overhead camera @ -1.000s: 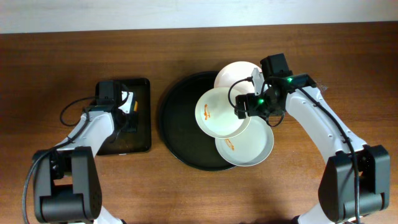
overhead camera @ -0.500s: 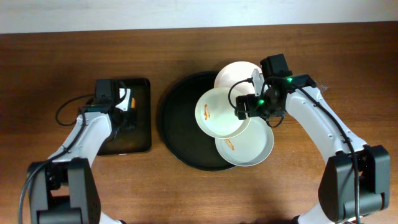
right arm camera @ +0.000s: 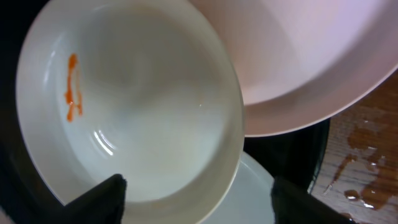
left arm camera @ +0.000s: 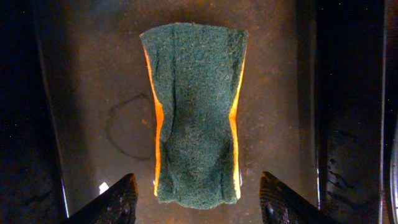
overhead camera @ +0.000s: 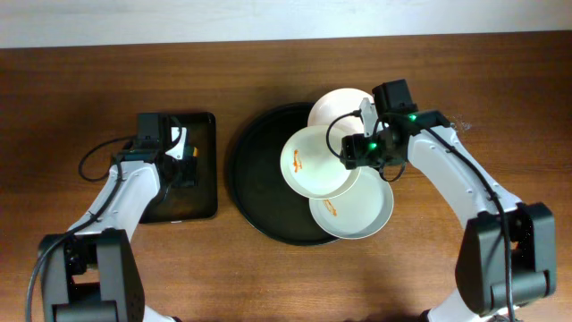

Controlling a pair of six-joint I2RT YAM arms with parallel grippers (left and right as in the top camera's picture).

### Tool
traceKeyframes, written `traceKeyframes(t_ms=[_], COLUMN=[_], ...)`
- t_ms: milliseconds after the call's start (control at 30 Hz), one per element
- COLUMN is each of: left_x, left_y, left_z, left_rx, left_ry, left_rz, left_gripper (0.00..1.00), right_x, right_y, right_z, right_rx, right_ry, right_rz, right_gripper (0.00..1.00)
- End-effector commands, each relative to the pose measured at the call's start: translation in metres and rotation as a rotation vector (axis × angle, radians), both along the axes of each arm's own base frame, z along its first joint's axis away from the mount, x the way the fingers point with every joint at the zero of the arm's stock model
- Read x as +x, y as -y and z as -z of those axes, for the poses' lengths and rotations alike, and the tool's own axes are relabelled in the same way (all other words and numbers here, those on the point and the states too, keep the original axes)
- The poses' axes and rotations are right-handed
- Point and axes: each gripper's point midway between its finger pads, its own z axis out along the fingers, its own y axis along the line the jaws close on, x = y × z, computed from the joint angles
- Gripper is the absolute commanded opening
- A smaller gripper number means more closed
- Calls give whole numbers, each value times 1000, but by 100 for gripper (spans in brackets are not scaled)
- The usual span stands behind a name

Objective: Clean dirty plates on tray and stack at the side

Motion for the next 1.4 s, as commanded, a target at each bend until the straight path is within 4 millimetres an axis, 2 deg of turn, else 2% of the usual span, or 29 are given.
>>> traceKeyframes(t_ms=[0,100,200,267,333,400,533,667,800,967,1000,1067,1100,1167,1200,1233,1300,1333,1367], left_x=[9,9,9,9,9,10,10,10,10,10,10,13,15,15,15,15,15,14,14], left_y=[1,1,1,1,1,1,1,1,1,1,1,1,1,1,1,2,7,10,10], left_z=[-14,-14,-14,-14,-14,-15,-15,-15,-15,-15,-15,-16,-18,-19,-20,-20,-20,-20,-20], left_rx=[-11,-11,-11,-11,-11,-11,-11,-11,-11,-10,-10,-10,-10,-17,-25,-32,-59,-74,-74], left_ry=[44,44,45,44,45,49,48,48,48,48,51,65,70,71,70,71,70,66,65], left_rz=[-7,-7,-7,-7,-7,-7,-7,-7,-7,-7,-7,-7,-8,-23,-44,-44,-33,-27,-27], left_gripper=[61,61,61,61,61,61,61,61,61,61,61,61,61,61,61,61,61,61,61], right_x=[-1,-2,1,1,1,0,1,0,-2,1,3,16,24,28,27,24,13,4,1], right_y=[-2,-2,6,9,9,4,3,6,6,6,5,2,0,0,9,21,45,64,71], right_z=[18,35,38,43,44,44,46,47,50,49,47,23,3,-24,-35,-37,-34,-34,-35], right_rx=[-5,-10,-50,-68,-64,-65,-135,-160,-161,-158,-154,-136,-124,-121,-163,-220,-350,-441,-477], right_ry=[-24,-51,-47,-56,-62,-59,-40,-37,-41,-30,-19,38,77,121,139,139,108,85,76], right_rz=[2,4,46,55,72,63,84,95,95,96,97,100,102,110,128,148,185,246,269], right_gripper=[69,63,55,53,42,36,35,25,24,4,4,4,4,4,4,4,4,4,4])
